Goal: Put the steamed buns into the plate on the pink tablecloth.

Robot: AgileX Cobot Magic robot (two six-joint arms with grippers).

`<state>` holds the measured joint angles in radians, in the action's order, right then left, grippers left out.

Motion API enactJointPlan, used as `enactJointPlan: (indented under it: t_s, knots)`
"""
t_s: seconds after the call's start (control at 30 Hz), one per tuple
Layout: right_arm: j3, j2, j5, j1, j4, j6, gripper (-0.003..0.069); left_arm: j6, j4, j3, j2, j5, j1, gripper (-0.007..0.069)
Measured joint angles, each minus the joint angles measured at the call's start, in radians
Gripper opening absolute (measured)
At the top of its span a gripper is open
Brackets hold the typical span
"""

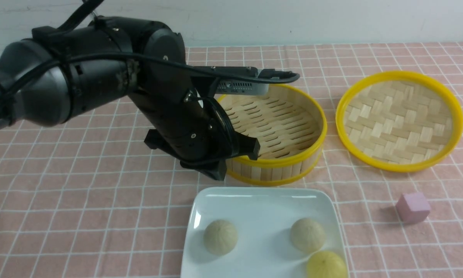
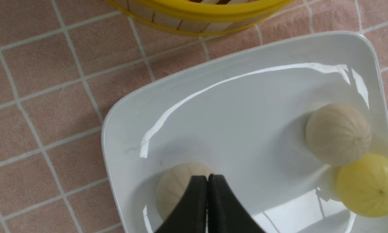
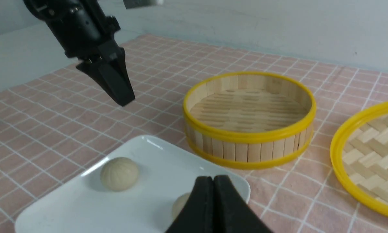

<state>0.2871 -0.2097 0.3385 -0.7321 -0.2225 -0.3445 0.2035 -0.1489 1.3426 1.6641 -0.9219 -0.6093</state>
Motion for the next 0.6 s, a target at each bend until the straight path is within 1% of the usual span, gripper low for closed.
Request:
enactJointPlan:
  t_s: [0.2, 0.3, 0.5, 0.6]
  knots:
    - [0.000, 0.000, 0.022, 0.000, 0.020, 0.000, -0.0010, 0.000, -0.001, 0.000, 0.000, 0.002, -0.001, 0.0024]
    - [0.000, 0.000, 0.030, 0.000, 0.057, 0.003, -0.0010, 0.000, -0.001, 0.000, 0.000, 0.002, -0.001, 0.0032]
    - [0.000, 0.000, 0.070, 0.000, 0.117, 0.073, -0.0010, 0.000, 0.001, 0.000, 0.000, 0.004, -0.001, 0.0038]
    - [0.000, 0.000, 0.070, 0.000, 0.129, 0.088, -0.0008, 0.000, 0.005, 0.000, 0.000, 0.006, -0.002, 0.0040]
